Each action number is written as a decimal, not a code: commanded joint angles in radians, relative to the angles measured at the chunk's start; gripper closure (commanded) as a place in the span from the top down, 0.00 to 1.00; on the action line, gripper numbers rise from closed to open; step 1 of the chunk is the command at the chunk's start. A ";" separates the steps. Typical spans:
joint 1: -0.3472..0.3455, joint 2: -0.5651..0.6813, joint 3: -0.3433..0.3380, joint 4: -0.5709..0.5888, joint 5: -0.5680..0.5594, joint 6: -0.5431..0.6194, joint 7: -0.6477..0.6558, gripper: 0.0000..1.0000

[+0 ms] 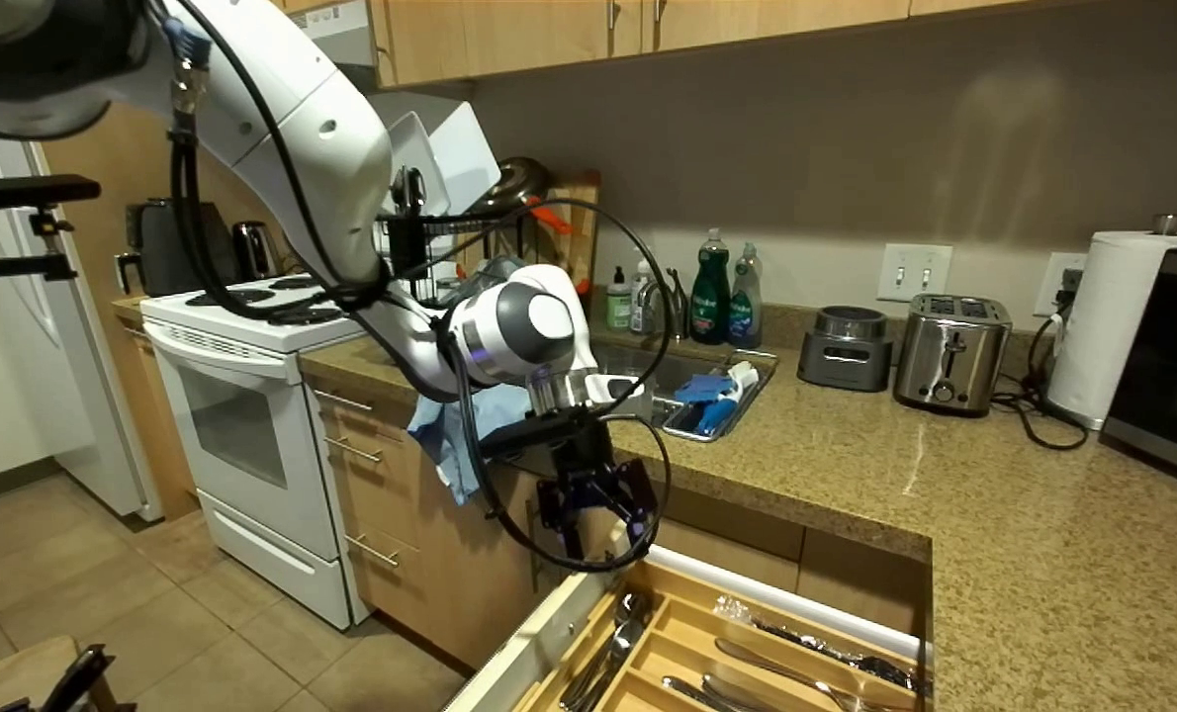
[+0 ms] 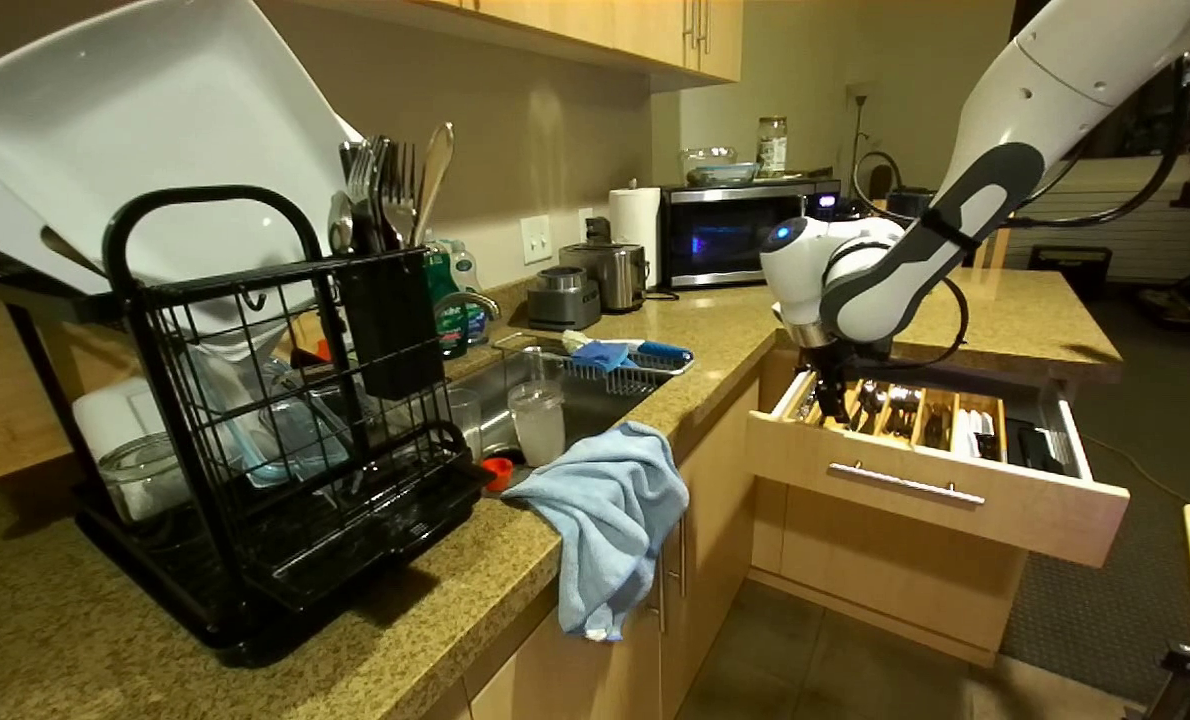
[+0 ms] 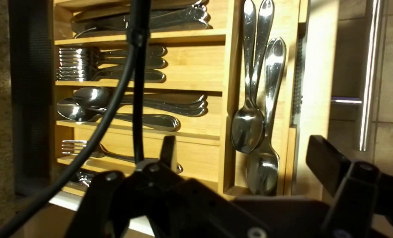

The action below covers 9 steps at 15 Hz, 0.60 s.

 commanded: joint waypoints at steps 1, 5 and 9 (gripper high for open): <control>0.013 -0.106 0.000 -0.089 -0.041 0.025 0.045 1.00; 0.003 -0.209 0.014 -0.121 -0.019 -0.020 0.007 1.00; -0.008 -0.307 0.037 -0.153 -0.004 -0.120 -0.034 1.00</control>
